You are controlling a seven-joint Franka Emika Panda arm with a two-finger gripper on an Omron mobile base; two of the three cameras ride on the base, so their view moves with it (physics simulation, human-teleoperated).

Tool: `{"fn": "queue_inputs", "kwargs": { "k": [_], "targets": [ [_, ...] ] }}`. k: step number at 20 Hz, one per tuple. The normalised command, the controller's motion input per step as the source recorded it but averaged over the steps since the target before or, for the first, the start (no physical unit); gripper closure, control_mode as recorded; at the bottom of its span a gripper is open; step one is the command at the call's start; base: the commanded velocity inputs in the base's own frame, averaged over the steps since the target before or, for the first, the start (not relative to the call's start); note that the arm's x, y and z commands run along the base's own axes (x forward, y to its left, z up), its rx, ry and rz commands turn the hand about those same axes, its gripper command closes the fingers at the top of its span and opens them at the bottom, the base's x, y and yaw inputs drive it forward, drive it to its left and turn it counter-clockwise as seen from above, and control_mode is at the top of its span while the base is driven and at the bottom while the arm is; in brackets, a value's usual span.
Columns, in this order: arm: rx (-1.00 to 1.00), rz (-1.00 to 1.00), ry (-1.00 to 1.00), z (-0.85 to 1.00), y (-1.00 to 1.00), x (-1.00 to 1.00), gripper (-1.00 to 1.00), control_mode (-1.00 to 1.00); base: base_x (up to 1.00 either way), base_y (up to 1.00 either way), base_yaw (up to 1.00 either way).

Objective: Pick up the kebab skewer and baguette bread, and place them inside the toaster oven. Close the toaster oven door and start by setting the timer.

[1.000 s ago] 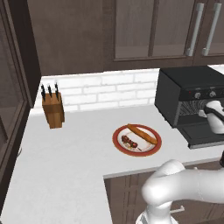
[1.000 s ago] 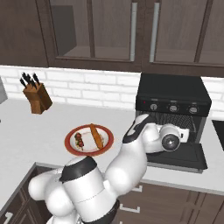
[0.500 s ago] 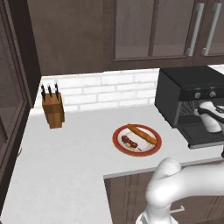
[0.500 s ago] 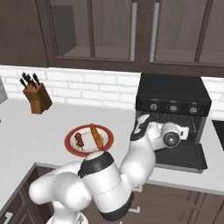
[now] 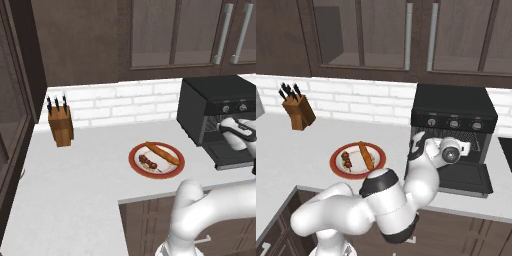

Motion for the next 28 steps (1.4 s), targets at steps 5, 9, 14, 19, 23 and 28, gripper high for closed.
{"fn": "queue_inputs", "kwargs": {
  "k": [5, 9, 14, 19, 23, 28],
  "targets": [
    [0.00, 0.00, 0.00, -0.14, 0.00, 0.19, -1.00, -1.00, 0.00, 0.00, 0.00],
    [0.00, 0.00, 0.00, -0.10, 0.00, 0.14, -1.00, -1.00, 0.00, 0.00, 0.00],
    [0.00, 0.00, 0.02, -0.13, 0.00, 0.04, -1.00, -1.00, 0.00, 0.00, 0.00],
    [0.00, 0.00, 0.03, -0.17, 0.00, 0.00, -1.00, -1.00, 0.00, 0.00, 0.00],
    [0.00, 0.00, 0.02, -0.16, 0.00, 0.00, -1.00, -1.00, 0.00, 0.00, 0.00],
    [0.00, 0.00, 0.06, -0.19, 0.00, 0.00, -1.00, -1.00, 0.00, 0.00, 0.00]
  ]
}}
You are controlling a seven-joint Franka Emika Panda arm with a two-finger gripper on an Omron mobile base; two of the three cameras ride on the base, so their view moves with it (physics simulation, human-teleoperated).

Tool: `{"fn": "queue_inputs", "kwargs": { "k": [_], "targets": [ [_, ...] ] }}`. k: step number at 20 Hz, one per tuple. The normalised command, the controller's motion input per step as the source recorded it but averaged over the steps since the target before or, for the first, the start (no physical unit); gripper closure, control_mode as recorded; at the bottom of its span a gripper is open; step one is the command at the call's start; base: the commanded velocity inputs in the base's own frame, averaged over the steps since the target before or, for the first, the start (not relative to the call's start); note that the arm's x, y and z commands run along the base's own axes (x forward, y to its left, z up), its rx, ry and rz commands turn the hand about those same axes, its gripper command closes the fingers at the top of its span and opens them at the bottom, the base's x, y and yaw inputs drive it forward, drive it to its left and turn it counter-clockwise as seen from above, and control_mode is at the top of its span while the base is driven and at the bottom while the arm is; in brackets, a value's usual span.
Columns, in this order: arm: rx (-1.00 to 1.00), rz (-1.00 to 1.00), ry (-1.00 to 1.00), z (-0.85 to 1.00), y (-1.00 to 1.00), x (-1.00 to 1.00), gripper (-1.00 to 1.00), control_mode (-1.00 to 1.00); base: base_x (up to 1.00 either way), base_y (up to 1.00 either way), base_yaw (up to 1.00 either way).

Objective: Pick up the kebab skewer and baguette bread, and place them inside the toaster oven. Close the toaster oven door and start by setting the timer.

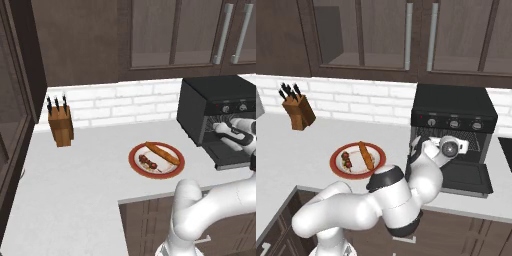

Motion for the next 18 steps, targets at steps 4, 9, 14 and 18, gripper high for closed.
{"fn": "queue_inputs", "kwargs": {
  "k": [4, 9, 14, 18],
  "targets": [
    [0.00, 0.00, 0.08, -0.26, 0.00, 0.00, -1.00, -1.00, 0.00, 0.00, 0.00],
    [0.00, 0.02, 0.01, -0.55, -0.02, -0.18, -1.00, -1.00, 0.00, 0.00, 0.00],
    [0.00, 0.02, 0.03, -0.57, 0.00, -0.33, -1.00, -1.00, 0.00, 0.00, 0.00],
    [0.00, 0.01, 0.09, -0.56, 0.00, -0.34, -1.00, -1.00, 0.00, 0.00, 0.00]
  ]
}}
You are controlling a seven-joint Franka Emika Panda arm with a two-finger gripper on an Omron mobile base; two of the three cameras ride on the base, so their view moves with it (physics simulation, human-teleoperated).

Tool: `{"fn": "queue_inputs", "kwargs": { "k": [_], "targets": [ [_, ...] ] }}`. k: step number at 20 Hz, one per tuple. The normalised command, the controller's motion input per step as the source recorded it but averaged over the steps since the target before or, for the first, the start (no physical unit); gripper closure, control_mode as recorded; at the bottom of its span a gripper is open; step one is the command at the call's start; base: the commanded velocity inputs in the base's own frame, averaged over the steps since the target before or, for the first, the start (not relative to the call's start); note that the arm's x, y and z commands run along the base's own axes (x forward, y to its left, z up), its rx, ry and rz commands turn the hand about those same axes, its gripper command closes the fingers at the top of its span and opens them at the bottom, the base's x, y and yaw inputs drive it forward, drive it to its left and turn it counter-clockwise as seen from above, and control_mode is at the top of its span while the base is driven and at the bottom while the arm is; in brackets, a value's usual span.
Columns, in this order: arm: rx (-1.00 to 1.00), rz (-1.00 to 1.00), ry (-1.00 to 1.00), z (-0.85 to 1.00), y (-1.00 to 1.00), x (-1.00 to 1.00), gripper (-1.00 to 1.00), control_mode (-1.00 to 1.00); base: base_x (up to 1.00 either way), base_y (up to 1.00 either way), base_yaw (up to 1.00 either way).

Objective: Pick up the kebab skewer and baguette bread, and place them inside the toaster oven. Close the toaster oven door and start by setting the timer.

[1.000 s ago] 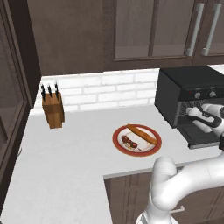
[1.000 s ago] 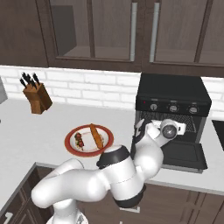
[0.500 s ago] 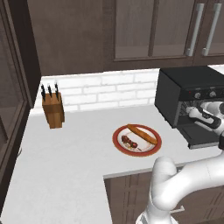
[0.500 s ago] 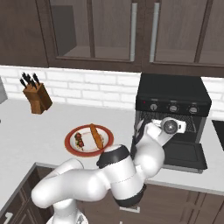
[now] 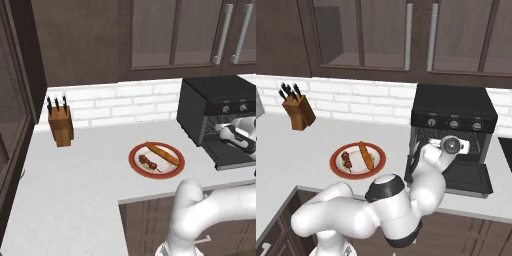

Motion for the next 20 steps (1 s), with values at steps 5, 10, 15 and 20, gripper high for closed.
{"fn": "queue_inputs", "kwargs": {
  "k": [5, 10, 15, 20],
  "targets": [
    [0.00, 0.04, 0.13, -0.59, -0.04, -0.38, -1.00, -1.00, 0.00, 0.00, 0.00],
    [0.00, 0.02, 0.16, -0.60, 0.00, -0.46, -1.00, -1.00, 0.00, 0.00, 0.00],
    [0.00, 0.01, 0.17, -0.62, 0.00, -0.49, -1.00, -1.00, 0.00, 0.00, 0.00],
    [0.00, 0.01, 0.15, -0.66, 0.00, -0.55, -1.00, -1.00, 0.00, 0.00, 0.00]
  ]
}}
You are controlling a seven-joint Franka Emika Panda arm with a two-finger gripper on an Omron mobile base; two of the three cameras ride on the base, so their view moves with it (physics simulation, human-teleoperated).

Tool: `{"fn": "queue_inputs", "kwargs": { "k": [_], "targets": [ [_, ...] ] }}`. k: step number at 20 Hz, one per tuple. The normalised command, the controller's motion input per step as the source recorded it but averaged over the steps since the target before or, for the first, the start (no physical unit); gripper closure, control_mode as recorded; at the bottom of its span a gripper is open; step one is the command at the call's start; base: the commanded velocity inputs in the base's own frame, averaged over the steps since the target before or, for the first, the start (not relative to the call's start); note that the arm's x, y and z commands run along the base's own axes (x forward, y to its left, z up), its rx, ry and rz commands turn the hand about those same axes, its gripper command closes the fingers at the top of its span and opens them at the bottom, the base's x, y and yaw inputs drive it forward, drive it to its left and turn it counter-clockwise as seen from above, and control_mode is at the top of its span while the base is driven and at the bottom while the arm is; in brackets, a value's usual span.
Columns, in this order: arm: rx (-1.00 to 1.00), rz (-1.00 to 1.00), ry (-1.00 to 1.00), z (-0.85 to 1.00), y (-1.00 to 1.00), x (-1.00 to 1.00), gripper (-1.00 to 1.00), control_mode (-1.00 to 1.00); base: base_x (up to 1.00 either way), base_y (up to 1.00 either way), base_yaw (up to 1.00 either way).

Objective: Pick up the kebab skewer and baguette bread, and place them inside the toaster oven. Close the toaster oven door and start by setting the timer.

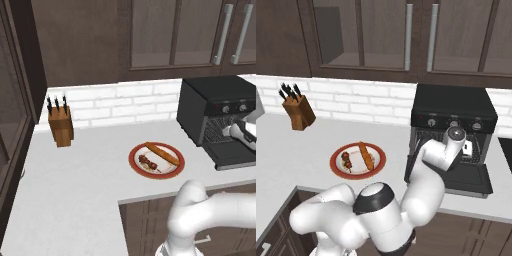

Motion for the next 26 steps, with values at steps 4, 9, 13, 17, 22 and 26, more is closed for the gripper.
{"fn": "queue_inputs", "kwargs": {
  "k": [4, 9, 13, 17, 22, 26],
  "targets": [
    [0.00, 0.01, 0.14, -0.67, 0.00, -0.57, -1.00, -1.00, 0.00, 0.00, 0.00],
    [0.00, 0.01, 0.12, -0.71, 0.00, -0.58, -1.00, -1.00, 0.00, 0.00, 0.00],
    [0.00, 0.01, 0.12, -0.73, 0.00, -0.56, -1.00, -1.00, 0.00, 0.00, 0.00],
    [0.00, 0.00, 0.13, -0.73, 0.00, -0.58, -1.00, -1.00, 0.00, 0.00, 0.00],
    [0.00, 0.00, 0.11, -0.71, 0.00, -0.62, -1.00, -1.00, 0.00, 0.00, 0.00],
    [0.00, 0.00, 0.08, -0.61, 0.00, -0.60, -1.00, -1.00, 0.00, 0.00, 0.00]
  ]
}}
